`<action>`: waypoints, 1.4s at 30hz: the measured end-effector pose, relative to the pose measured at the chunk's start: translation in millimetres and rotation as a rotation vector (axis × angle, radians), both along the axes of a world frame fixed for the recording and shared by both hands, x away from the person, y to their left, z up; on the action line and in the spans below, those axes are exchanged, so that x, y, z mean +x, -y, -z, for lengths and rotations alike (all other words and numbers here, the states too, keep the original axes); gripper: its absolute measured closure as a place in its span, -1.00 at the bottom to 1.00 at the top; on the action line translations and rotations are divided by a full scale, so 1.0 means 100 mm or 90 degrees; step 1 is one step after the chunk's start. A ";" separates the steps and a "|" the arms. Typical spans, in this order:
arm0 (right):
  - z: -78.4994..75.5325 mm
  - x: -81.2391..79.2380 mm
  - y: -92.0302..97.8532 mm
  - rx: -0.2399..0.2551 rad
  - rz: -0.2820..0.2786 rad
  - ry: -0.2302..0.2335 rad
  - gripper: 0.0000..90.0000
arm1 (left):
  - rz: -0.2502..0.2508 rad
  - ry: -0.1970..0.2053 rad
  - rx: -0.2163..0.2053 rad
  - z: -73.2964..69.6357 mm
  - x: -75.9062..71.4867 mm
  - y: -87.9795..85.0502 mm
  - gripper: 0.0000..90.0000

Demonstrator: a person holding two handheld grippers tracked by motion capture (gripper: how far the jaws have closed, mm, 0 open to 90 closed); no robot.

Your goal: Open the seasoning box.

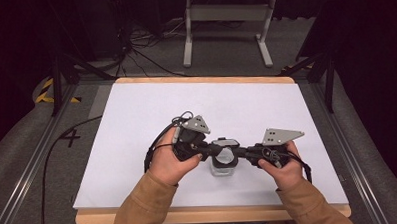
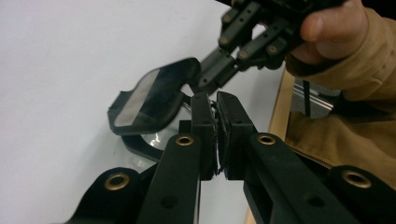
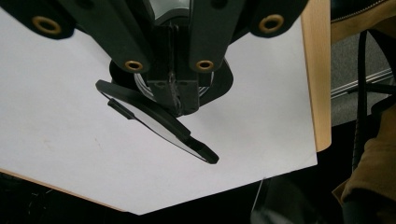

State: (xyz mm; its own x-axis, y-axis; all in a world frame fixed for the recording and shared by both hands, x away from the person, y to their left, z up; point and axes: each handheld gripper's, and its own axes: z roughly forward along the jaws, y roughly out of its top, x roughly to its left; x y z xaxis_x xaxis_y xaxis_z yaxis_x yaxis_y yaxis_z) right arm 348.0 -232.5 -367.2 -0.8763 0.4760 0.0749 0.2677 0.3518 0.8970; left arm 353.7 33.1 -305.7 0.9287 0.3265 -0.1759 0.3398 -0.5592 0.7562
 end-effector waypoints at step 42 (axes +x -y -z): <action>0.20 -0.14 0.00 -0.057 0.003 0.003 1.00 | -0.105 0.019 -0.080 0.17 0.38 0.06 0.94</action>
